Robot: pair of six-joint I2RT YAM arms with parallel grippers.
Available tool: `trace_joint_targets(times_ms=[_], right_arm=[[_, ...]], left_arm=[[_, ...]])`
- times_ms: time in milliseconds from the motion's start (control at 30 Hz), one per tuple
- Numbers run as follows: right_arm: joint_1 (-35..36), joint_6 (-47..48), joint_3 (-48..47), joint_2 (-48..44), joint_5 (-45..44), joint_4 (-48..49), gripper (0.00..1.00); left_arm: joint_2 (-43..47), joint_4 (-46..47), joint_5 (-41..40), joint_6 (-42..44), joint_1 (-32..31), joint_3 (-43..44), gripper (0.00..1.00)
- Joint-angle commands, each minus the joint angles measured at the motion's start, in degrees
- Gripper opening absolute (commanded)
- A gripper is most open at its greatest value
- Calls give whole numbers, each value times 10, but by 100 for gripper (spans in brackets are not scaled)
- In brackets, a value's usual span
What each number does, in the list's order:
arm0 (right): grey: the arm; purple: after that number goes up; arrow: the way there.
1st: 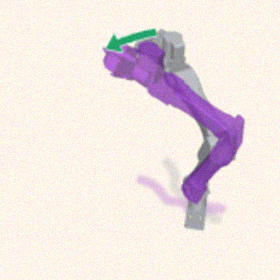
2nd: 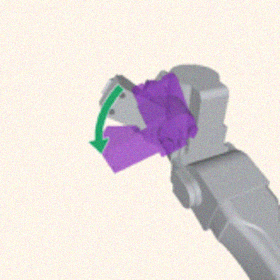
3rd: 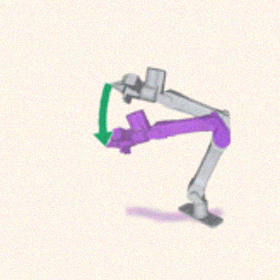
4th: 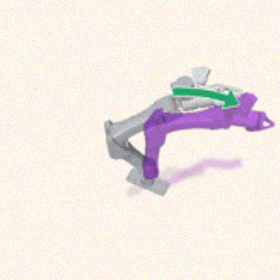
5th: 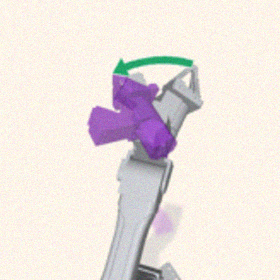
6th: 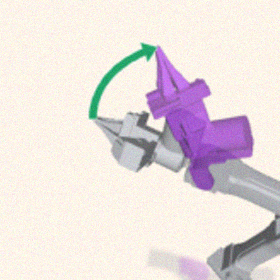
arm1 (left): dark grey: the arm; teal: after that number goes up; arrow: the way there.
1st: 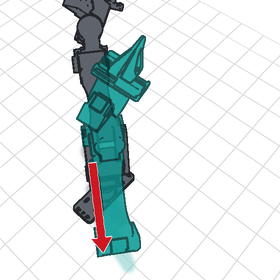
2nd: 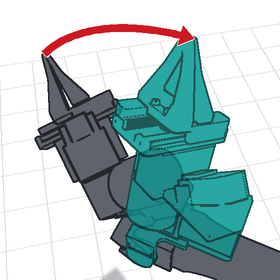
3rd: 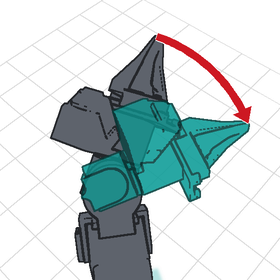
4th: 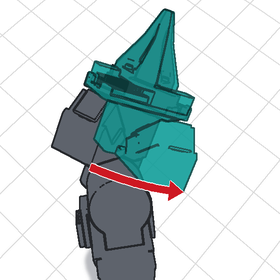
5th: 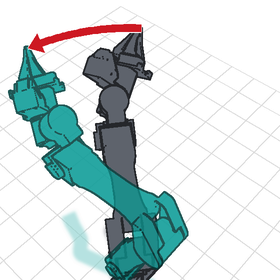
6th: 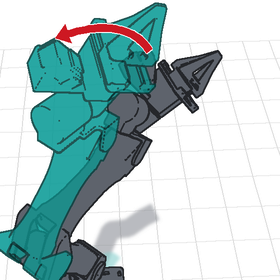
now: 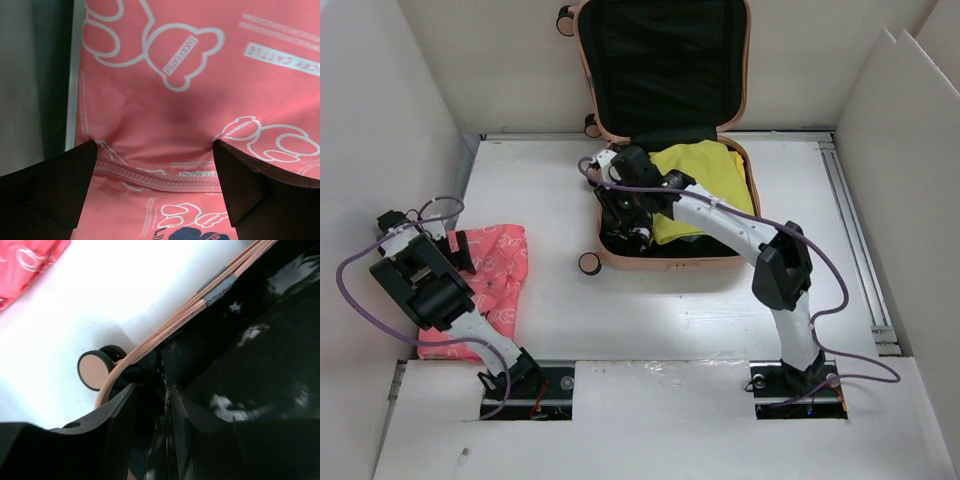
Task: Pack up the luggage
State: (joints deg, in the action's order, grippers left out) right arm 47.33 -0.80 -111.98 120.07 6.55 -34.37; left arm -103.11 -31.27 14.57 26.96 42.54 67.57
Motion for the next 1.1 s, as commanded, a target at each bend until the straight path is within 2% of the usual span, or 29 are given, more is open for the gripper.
trace_joint_targets(times_ms=[0,33,133,233,333,400,500,533,567,733,900,1067], right_arm=[[-2,9,-18,-53,11,-8,40],[-2,9,-17,-53,6,-14,40],[-2,9,-11,-70,-9,-14,40],[-2,9,-11,-82,-22,-14,40],[-2,9,-11,-82,-28,-25,40],[-2,9,-17,-82,-28,-32,40],[-2,9,-23,-82,-28,-39,41],[-2,14,-23,-82,-28,-39,41],[-2,14,-23,-82,-33,-44,41],[-2,14,-23,-82,-33,-49,42],[-2,14,-10,-87,-33,-49,44],[-2,19,0,-92,-33,-49,45]], left_arm=[[-24,-16,60,45,5,30,100],[-31,-23,65,52,5,30,97],[-43,-46,94,78,-18,30,77],[-22,-62,132,121,-74,2,77],[18,-56,137,136,-149,-27,82],[46,-50,154,136,-164,-32,85],[60,-78,178,136,-164,2,90],[70,-87,178,143,-164,9,98],[78,-92,172,150,-164,9,100],[100,-102,132,201,-119,44,100],[13,-245,139,311,-84,89,100],[-41,-253,151,341,-84,67,100]])
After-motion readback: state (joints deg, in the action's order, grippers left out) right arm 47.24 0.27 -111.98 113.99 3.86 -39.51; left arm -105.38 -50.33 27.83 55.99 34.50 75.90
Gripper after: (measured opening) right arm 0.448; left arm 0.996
